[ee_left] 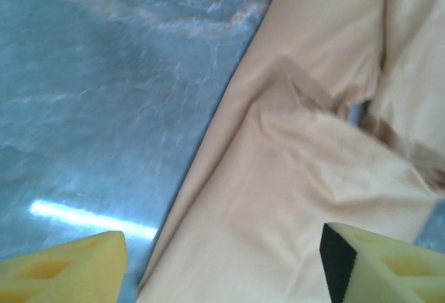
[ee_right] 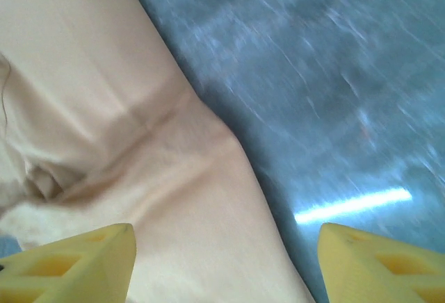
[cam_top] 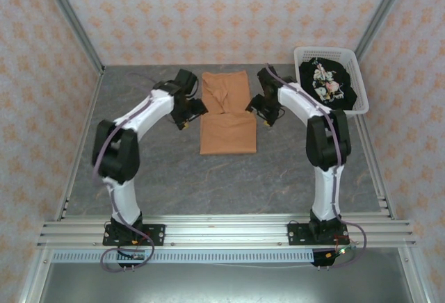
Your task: Fold and stack the t-shirts
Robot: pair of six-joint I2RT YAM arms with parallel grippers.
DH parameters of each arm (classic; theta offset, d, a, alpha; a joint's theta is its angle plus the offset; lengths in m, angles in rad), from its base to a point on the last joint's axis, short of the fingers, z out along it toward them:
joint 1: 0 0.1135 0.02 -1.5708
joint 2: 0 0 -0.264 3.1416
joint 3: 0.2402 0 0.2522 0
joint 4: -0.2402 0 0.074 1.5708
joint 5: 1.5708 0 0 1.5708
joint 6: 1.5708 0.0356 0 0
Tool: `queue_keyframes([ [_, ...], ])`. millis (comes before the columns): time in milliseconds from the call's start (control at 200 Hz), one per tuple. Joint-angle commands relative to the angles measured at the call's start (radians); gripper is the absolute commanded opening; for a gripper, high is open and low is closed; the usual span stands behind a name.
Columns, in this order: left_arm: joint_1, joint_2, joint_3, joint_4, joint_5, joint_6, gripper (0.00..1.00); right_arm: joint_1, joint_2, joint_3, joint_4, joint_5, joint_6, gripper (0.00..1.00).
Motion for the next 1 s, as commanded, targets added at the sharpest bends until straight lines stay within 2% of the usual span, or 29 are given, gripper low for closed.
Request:
queue_keyframes([
  [0,0.000,-0.132,-0.214,0.131,0.037,-0.099,0.71,0.001,-0.155,-0.148,0.053,0.021,-0.005,0.70],
  [100,-0.004,-0.168,-0.330,0.239,0.095,-0.134,0.69,0.001,-0.227,-0.278,0.107,0.010,0.007,0.68],
  [180,-0.024,-0.149,-0.324,0.269,0.138,-0.115,0.65,0.001,-0.255,-0.331,0.143,-0.013,0.015,0.65],
  [265,-0.054,-0.109,-0.267,0.169,0.114,-0.059,0.65,0.002,-0.258,-0.364,0.169,-0.056,0.020,0.65],
  [335,-0.064,-0.081,-0.279,0.126,0.111,-0.065,0.64,0.008,-0.249,-0.393,0.181,-0.097,0.037,0.65],
  [465,-0.067,-0.068,-0.374,0.216,0.128,-0.124,0.65,0.029,-0.245,-0.462,0.224,-0.142,0.076,0.63],
  [630,-0.082,-0.016,-0.355,0.282,0.128,-0.131,0.63,0.054,-0.236,-0.508,0.267,-0.162,0.111,0.62],
  [736,-0.096,0.000,-0.326,0.290,0.115,-0.121,0.54,0.058,-0.226,-0.518,0.282,-0.165,0.118,0.61],
  [841,-0.107,0.025,-0.320,0.276,0.121,-0.117,0.38,0.060,-0.204,-0.518,0.294,-0.177,0.126,0.58],
  [996,-0.120,0.020,-0.348,0.277,0.116,-0.124,0.25,0.066,-0.185,-0.532,0.319,-0.193,0.153,0.53],
])
